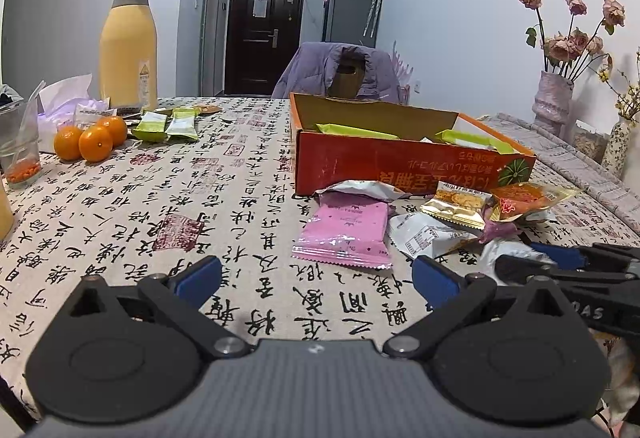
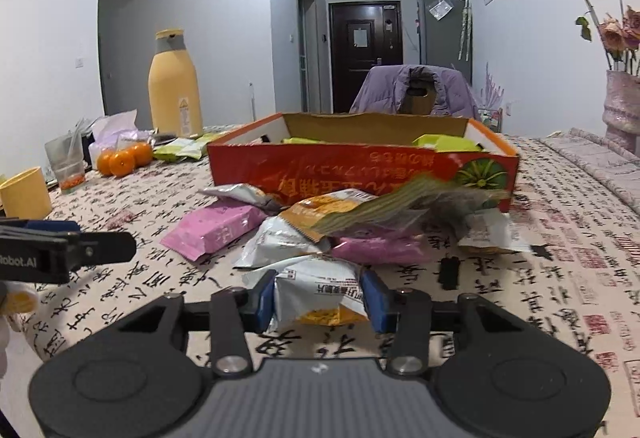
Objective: Organize snacks
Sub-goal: 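Grasp the pink packet with the left gripper while the right holds the white packet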
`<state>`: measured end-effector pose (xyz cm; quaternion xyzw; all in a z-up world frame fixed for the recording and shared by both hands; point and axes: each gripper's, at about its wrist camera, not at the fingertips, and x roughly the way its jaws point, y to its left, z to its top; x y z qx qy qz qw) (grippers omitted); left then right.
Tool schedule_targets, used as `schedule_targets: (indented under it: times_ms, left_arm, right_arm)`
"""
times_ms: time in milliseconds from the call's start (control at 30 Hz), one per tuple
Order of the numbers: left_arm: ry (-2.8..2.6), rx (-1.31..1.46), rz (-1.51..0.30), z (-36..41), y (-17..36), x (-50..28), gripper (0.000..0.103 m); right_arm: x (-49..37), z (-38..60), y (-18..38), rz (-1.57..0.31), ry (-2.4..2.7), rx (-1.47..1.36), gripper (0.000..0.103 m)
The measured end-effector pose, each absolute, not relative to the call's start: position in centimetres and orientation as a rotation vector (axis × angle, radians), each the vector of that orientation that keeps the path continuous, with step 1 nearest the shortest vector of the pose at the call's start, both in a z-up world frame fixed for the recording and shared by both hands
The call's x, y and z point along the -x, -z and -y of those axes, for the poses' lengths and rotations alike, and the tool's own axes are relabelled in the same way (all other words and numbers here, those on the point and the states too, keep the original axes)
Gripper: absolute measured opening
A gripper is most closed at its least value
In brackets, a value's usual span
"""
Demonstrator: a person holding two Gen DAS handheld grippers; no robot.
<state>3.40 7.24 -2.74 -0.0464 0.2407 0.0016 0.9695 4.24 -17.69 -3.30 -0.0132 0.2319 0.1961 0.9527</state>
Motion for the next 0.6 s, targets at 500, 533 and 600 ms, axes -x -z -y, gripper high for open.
schedule_targets:
  times_ms: [500, 533, 600]
  left_arm:
    - [-0.006, 0.049, -0.496, -5.9, 2.0, -6.1, 0.103]
    - [-0.004, 0.044, -0.498, -5.7, 2.0, -6.3, 0.103]
    - [-0.006, 0.028, -0.505, -5.4, 2.0, -7.0, 0.103]
  right_arm:
    - [-5.0, 23.3, 2.8, -0.438, -0.274, -0.042, 0.044]
    - [-5.1, 23.5, 2.9, -0.437, -0.27, -0.045, 0.044]
    - [-5.3, 23.9, 2.9, -0.436, -0.263, -0.051, 0.044]
